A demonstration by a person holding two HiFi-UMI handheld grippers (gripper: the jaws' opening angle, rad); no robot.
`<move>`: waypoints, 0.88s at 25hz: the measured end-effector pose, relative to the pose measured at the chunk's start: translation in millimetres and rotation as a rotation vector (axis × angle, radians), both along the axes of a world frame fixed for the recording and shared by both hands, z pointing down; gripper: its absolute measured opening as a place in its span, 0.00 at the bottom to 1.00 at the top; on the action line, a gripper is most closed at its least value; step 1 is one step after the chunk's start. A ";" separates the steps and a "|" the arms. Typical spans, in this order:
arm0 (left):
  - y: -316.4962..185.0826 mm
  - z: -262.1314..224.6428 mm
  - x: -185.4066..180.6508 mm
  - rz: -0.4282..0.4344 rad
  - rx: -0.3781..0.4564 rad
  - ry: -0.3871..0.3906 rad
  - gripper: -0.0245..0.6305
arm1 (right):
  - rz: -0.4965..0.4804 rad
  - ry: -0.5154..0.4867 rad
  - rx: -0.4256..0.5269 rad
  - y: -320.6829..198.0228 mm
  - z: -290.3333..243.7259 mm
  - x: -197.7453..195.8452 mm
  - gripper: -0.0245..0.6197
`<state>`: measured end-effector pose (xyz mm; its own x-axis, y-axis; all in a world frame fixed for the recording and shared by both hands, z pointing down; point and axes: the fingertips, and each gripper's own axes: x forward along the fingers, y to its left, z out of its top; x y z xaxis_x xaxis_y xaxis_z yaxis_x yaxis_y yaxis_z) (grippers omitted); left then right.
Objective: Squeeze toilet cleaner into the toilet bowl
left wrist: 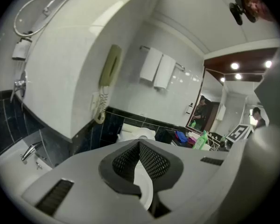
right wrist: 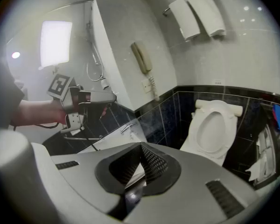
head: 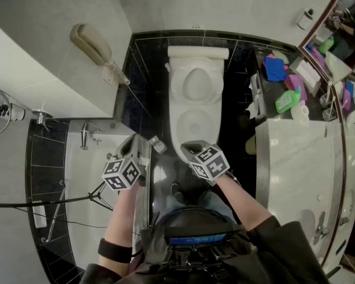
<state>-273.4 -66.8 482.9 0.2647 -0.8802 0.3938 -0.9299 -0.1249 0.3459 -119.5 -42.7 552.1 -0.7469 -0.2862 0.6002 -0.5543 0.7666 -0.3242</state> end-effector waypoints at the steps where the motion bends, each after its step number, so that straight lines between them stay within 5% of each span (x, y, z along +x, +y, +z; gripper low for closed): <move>1: -4.9 2.8 18.2 0.022 -0.002 -0.012 0.04 | 0.030 0.003 0.014 -8.7 1.3 17.5 0.05; 8: -27.9 22.5 132.1 0.155 -0.011 -0.099 0.04 | 0.282 0.016 0.076 -41.8 -2.3 143.4 0.05; 12: -32.1 23.0 174.4 0.210 0.043 -0.215 0.04 | 0.492 0.056 0.141 -45.4 -6.1 231.8 0.05; 15: -28.9 23.1 199.1 0.251 0.061 -0.232 0.04 | 0.605 0.073 0.169 -38.1 -10.7 284.3 0.05; 22: -28.8 24.1 226.8 0.334 0.055 -0.209 0.04 | 0.709 0.047 0.170 -28.1 -9.3 321.8 0.05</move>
